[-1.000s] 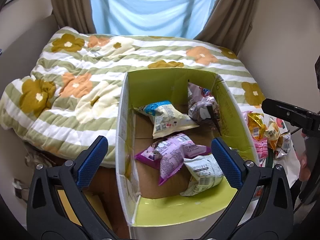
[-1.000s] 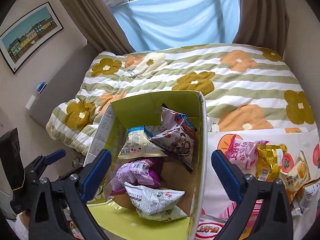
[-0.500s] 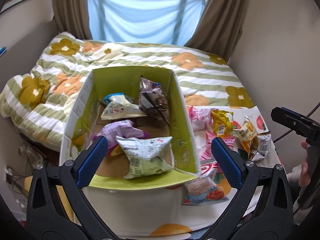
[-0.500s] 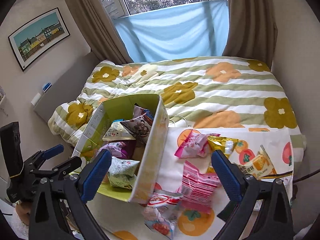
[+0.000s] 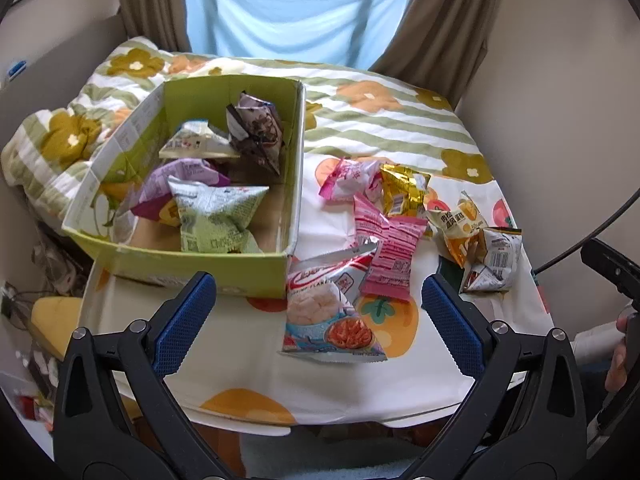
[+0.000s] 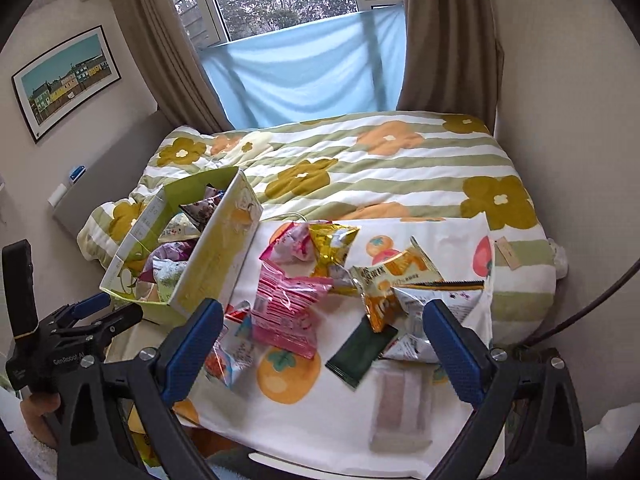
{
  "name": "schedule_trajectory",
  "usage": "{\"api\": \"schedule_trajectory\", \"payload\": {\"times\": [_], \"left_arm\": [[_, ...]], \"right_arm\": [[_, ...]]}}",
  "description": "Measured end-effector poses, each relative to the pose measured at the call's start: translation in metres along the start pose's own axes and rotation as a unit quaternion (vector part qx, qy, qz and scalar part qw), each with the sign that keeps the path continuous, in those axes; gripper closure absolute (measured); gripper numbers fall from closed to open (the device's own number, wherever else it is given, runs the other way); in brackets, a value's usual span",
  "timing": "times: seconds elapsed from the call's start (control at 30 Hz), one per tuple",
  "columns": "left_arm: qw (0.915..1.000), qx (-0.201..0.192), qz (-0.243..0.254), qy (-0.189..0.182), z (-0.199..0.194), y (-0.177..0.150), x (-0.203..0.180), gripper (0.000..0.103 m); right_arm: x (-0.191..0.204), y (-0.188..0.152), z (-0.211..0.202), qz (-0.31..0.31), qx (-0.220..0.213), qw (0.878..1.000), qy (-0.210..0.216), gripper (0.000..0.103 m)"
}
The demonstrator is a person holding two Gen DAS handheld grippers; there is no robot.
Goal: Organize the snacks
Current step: 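Move both tools back toward the snacks left on the table, then grasp the white shrimp-flake bag with the left tool while the right tool grasps the white paper packet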
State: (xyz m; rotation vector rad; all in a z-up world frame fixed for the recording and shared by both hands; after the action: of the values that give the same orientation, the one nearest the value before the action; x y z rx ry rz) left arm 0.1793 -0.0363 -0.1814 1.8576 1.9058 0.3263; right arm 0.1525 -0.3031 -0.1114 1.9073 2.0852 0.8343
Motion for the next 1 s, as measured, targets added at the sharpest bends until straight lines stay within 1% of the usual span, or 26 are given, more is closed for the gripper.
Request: {"api": "schedule_trajectory", "payload": {"times": [0.07,0.13,0.2,0.27,0.37,0.47,0.57,0.73,0.87,1.0], "left_arm": [[0.9999,0.010,-0.004,0.002,0.008,-0.007,-0.001,0.001],[0.9997,0.022,-0.004,0.013,0.018,-0.013,-0.003,0.001],[0.9991,0.036,0.001,0.021,0.029,-0.018,-0.005,0.001],[0.9985,0.050,0.006,0.022,0.039,-0.021,-0.008,0.001],[0.9972,0.070,0.015,0.019,0.056,-0.025,-0.013,0.001],[0.9952,0.093,0.022,0.018,0.079,-0.030,-0.016,0.001],[0.9940,0.106,0.024,0.012,0.097,-0.033,-0.017,0.001],[0.9927,0.116,0.031,-0.001,0.120,-0.036,-0.020,0.001],[0.9928,0.116,0.030,0.008,0.133,-0.036,-0.019,0.001],[0.9935,0.112,0.020,0.005,0.141,-0.035,-0.015,0.001]], "right_arm": [[-0.013,-0.013,0.000,0.008,0.006,1.000,0.006,0.003],[-0.024,-0.027,0.005,0.020,0.013,1.000,0.012,0.003],[-0.034,-0.041,0.013,0.028,0.027,0.999,0.010,0.003],[-0.043,-0.055,0.023,0.036,0.040,0.999,0.008,0.003],[-0.053,-0.074,0.041,0.049,0.061,0.997,-0.002,0.003],[-0.061,-0.092,0.061,0.057,0.087,0.994,-0.030,0.003],[-0.068,-0.106,0.076,0.067,0.105,0.992,-0.036,0.003],[-0.072,-0.117,0.095,0.061,0.122,0.989,-0.059,0.003],[-0.072,-0.119,0.099,0.067,0.118,0.988,-0.067,0.003],[-0.071,-0.119,0.105,0.063,0.118,0.988,-0.073,0.003]]}}
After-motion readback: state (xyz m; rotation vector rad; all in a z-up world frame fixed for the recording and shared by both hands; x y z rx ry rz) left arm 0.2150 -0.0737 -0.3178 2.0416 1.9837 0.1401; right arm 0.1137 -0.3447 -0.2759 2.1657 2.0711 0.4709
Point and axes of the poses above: each gripper's, at about its wrist camera, not at the fingertips, and z roughly the way its jaws point, x to its left, y to its top, the point moved 5 cm from there along z, roughly the way its jaws point, and after that the axes turned 9 degrees about x, right-handed, at the moved point
